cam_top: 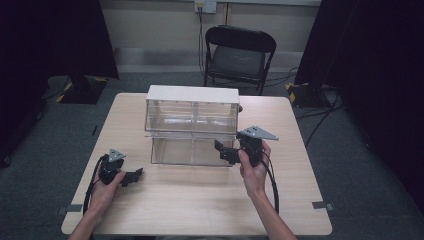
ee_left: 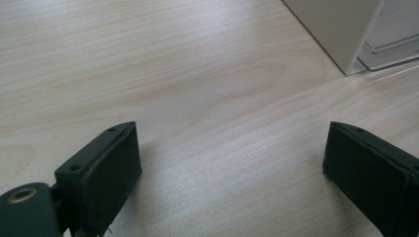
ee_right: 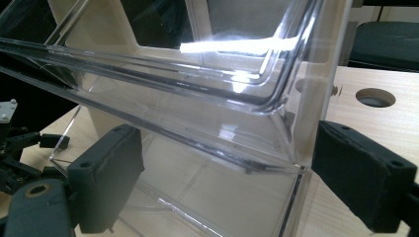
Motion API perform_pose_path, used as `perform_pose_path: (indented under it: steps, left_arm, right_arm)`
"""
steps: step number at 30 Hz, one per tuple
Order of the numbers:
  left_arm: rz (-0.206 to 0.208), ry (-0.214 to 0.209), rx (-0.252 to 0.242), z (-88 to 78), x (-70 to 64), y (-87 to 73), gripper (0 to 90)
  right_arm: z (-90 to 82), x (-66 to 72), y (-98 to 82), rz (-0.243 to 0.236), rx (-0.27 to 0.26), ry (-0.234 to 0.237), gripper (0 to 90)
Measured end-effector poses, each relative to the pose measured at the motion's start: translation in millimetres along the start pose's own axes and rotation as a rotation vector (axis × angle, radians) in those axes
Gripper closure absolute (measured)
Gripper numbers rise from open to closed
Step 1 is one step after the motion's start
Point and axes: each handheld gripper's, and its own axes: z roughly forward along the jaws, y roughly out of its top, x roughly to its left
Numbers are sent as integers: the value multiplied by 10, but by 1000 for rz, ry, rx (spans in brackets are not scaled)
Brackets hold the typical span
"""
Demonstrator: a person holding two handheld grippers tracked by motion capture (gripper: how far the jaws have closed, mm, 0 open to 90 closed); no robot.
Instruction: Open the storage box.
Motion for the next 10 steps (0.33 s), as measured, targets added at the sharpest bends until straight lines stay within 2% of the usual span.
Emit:
perform_pose_path:
  steps: [10]
  left_arm:
    - [0,0,0,0,0,0,71]
  right_arm:
    - [2,-5,2,-1,-1,4,118]
